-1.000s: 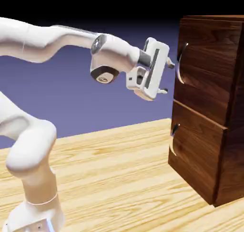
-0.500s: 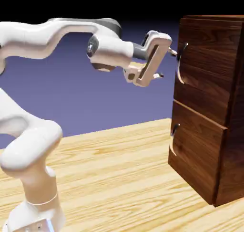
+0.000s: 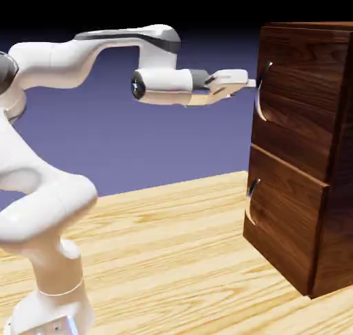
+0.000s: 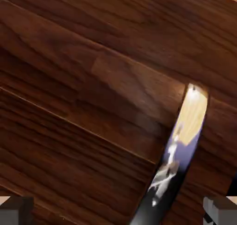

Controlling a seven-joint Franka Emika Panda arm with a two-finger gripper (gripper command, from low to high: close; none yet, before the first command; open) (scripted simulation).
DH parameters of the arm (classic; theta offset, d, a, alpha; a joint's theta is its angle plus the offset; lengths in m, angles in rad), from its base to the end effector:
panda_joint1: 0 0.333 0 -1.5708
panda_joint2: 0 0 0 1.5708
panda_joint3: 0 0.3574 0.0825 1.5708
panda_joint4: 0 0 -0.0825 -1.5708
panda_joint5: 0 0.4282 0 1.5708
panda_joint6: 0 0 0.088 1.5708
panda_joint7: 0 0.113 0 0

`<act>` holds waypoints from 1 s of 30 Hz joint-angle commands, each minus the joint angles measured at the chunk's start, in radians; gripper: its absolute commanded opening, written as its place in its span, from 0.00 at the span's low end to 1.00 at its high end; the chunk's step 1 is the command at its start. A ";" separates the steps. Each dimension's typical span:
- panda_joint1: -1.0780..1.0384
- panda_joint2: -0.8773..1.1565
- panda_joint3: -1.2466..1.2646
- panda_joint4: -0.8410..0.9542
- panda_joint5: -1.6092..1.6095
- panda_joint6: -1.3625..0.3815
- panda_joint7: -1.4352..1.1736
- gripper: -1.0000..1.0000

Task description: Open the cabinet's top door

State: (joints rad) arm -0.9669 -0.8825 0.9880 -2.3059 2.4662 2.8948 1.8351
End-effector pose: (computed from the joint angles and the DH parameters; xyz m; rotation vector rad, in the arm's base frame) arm 0.4529 0.0767 0.5848 0.4270 1.5859 0.3244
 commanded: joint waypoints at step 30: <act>0.105 0.262 -0.083 0.050 0.344 -0.120 -0.257 0.00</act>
State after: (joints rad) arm -0.8626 -0.6208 0.9052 -2.2566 2.8119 2.7754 1.5779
